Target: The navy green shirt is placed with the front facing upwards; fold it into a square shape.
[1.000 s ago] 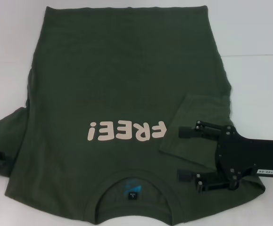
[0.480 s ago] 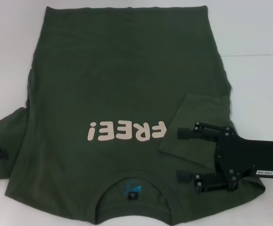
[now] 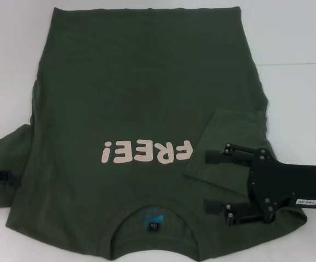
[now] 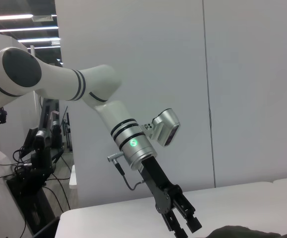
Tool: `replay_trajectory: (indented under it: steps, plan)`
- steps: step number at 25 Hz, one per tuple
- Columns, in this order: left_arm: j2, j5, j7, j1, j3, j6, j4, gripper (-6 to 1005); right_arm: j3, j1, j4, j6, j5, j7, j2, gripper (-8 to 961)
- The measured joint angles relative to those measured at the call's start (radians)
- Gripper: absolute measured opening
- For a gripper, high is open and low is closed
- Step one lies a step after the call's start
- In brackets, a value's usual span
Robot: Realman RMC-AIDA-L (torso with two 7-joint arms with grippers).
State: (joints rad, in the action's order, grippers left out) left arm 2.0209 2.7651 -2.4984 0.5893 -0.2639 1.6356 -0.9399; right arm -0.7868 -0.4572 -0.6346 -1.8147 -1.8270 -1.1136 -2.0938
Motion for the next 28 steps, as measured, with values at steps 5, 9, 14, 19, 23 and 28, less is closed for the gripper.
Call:
replay_trajectory:
  steps: [5,9,14,19,23,28]
  plan:
    - [0.002,-0.001,-0.008,0.004,-0.023,-0.021,0.014,947,0.0,0.0,0.0,0.0,0.0,0.0,0.0,942]
    - [0.002,-0.001,-0.009,0.004,-0.024,-0.038,0.025,942,0.0,0.0,0.0,0.0,0.0,0.0,0.0,942]
    - [0.001,0.003,-0.01,0.004,-0.025,-0.046,0.026,935,0.0,0.0,0.001,0.001,0.0,0.0,0.0,942]
    - [-0.001,0.006,-0.011,0.007,-0.024,-0.051,0.039,929,0.0,-0.001,0.001,0.004,0.003,0.0,0.001,941]
    - [-0.002,0.008,-0.018,0.01,-0.028,-0.061,0.049,923,0.0,-0.001,0.001,0.004,0.005,0.0,0.001,941]
    - [0.0,0.02,-0.029,0.011,-0.073,-0.072,0.05,917,0.0,-0.001,0.001,0.004,0.006,0.0,0.002,941]
